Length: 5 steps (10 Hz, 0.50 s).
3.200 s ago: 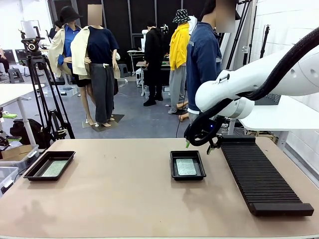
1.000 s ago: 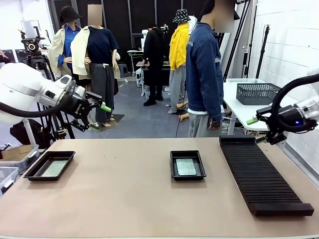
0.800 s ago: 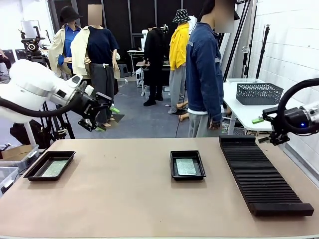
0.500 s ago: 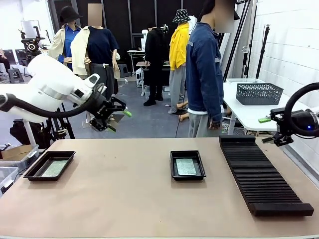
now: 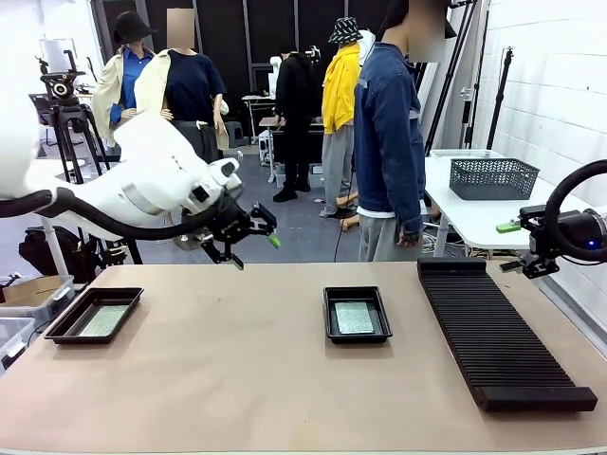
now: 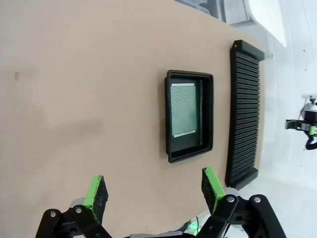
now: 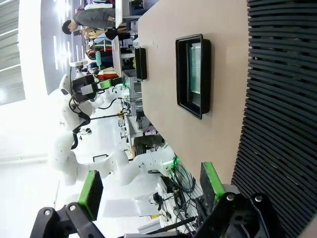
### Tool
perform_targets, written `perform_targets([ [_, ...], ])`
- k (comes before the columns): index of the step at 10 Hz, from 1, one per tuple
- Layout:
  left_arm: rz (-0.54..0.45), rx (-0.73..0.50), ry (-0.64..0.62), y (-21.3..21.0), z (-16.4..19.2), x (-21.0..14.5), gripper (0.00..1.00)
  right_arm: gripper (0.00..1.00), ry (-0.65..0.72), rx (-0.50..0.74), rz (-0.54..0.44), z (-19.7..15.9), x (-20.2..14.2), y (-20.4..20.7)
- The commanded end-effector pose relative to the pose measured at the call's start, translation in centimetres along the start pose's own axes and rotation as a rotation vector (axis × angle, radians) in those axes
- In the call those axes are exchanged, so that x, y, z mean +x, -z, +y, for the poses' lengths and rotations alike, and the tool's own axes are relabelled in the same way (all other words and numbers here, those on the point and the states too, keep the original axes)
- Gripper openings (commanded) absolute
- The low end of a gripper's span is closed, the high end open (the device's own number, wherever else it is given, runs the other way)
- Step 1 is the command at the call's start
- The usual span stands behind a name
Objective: Inspect and transfer BCBs to ESD trays.
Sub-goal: Pick up the ESD tray and place it on the left side of the table.
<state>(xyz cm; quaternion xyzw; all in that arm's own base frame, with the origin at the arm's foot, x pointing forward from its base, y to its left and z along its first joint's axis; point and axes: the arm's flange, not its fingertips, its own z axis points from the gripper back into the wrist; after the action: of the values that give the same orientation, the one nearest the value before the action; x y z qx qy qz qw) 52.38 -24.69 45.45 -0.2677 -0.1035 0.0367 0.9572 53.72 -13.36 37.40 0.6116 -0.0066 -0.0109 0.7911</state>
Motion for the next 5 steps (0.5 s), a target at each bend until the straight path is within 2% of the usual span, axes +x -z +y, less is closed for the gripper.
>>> perform_targets([
  [1, -0.031, 0.051, 0.015, 1.7, -1.8, -0.5, 1.0, 1.0, 0.011, -0.015, -0.015, 0.2, -0.1, 0.2],
  [5, -0.02, 0.124, 0.05, 6.5, -5.0, -1.4, 1.0, 1.0, 0.011, -0.015, -0.015, 0.2, -0.1, 0.2],
])
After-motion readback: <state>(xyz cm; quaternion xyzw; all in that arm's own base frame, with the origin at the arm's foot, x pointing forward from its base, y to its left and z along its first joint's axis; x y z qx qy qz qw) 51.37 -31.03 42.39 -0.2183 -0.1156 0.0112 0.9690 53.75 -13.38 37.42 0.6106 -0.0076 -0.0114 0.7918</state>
